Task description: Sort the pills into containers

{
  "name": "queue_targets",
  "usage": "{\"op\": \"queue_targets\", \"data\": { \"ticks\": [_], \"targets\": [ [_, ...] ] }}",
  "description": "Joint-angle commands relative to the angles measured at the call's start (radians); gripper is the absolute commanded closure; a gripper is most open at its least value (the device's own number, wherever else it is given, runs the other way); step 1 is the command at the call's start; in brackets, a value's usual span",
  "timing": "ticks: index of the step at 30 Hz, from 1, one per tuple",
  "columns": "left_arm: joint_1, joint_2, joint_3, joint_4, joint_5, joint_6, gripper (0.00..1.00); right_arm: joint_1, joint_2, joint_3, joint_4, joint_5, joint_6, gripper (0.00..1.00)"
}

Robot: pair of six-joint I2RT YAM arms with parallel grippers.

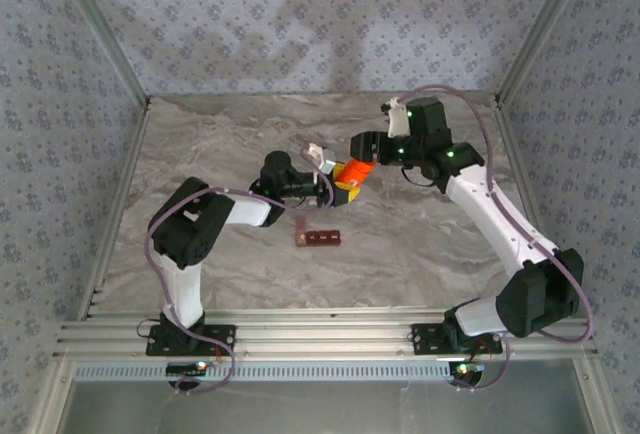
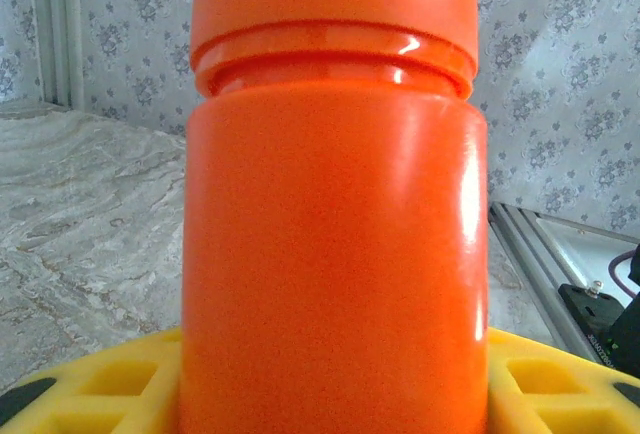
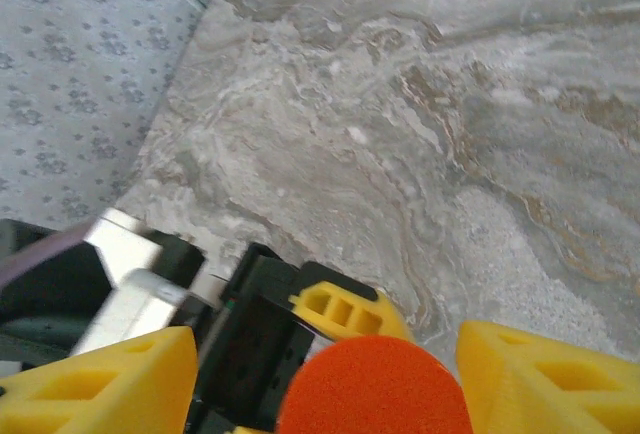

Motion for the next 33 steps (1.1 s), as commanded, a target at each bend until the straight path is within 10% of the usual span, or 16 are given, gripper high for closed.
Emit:
{"op": "queue_targets", "data": {
  "ticks": [1,33],
  "targets": [
    [0.0,-0.048,0.024,0.042,0.017,0.025,1.0,-0.021,-0.009,0.083,-0.077,-0.054,-0.057,0.27],
    [0.0,-0.062,0.023,0.018,0.037,0.035,1.0,-0.034,0.065,0.098,-0.221,-0.111,-0.348,0.26]
  ]
}}
